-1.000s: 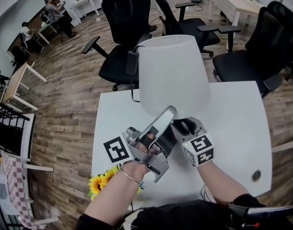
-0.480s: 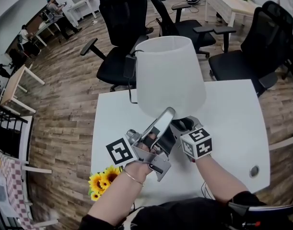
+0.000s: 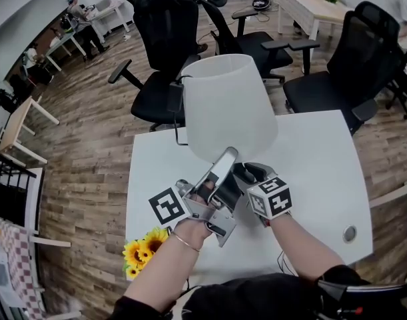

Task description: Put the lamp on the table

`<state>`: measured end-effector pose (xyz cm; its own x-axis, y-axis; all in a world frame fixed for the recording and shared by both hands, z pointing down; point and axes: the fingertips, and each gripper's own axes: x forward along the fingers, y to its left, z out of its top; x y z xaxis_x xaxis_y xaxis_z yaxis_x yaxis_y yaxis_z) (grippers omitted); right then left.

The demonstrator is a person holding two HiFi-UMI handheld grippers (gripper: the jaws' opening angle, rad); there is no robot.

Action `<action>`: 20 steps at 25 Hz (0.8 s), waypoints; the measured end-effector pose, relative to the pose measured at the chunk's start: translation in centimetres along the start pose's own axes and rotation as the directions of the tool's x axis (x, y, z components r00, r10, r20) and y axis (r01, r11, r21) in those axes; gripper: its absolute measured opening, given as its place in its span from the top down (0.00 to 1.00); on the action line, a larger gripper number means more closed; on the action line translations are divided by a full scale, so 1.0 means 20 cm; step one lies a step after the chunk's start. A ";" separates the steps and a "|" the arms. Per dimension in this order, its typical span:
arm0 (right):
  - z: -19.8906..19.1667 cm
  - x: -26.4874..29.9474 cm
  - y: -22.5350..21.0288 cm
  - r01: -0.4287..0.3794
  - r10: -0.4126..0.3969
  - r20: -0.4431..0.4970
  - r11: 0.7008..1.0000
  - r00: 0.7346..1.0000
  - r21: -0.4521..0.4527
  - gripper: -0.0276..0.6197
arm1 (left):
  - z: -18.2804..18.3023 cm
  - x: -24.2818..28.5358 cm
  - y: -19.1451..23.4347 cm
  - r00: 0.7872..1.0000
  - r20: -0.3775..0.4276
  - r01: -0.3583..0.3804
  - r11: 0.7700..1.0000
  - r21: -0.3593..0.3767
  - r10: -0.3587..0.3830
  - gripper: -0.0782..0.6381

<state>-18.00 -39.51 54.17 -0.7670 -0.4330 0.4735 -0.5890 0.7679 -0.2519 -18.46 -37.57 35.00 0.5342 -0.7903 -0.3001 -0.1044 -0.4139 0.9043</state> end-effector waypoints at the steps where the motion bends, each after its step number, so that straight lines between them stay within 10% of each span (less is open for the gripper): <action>1: -0.01 -0.01 0.00 0.003 -0.003 -0.008 1.000 1.000 -0.002 0.64 | -0.01 0.00 0.00 1.000 -0.001 0.000 1.000 -0.001 0.000 0.82; 20: -0.02 -0.14 0.01 0.016 -0.017 0.012 0.999 1.000 0.036 0.73 | -0.03 -0.02 0.02 1.000 -0.003 -0.016 1.000 -0.012 0.016 0.80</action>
<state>-15.79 -38.04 53.09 -0.7600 -0.4512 0.4678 -0.6101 0.7433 -0.2743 -18.23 -37.09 35.68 0.5351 -0.7953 -0.2847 -0.1028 -0.3958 0.9126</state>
